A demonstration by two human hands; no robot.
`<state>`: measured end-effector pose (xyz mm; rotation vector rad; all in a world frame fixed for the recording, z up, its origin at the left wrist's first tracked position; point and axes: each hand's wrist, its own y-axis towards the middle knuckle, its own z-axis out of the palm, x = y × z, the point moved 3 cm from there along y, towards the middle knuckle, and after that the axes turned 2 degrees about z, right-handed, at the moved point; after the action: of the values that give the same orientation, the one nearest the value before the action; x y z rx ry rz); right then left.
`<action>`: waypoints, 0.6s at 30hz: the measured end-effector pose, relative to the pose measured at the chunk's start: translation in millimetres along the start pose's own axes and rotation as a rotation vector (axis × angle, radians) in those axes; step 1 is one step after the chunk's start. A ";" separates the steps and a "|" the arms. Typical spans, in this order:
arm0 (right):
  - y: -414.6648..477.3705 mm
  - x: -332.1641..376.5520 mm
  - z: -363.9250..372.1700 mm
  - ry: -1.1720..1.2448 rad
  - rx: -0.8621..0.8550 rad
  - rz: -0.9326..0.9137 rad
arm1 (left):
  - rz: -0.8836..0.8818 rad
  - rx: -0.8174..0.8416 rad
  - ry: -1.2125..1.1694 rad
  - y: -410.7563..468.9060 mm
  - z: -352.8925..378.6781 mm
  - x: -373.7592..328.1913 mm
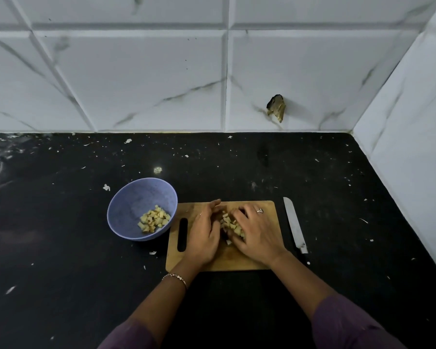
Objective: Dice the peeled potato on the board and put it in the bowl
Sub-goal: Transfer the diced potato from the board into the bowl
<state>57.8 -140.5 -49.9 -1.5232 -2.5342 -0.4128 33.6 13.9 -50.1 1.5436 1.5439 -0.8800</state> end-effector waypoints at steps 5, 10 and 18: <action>1.5 3.1 0.5 -0.028 -0.066 -0.055 | 0.034 -0.025 0.035 0.3 1.4 0.5; 1.1 6.6 -2.4 -0.024 -0.087 -0.059 | 0.041 -0.041 0.070 0.9 3.1 1.5; -2.0 8.2 -6.1 0.011 -0.191 -0.043 | 0.055 -0.038 0.100 1.4 2.7 1.7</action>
<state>52.1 -136.4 -42.2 -1.5250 -2.5871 -0.6848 35.1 12.4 -52.8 1.6162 1.5715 -0.7486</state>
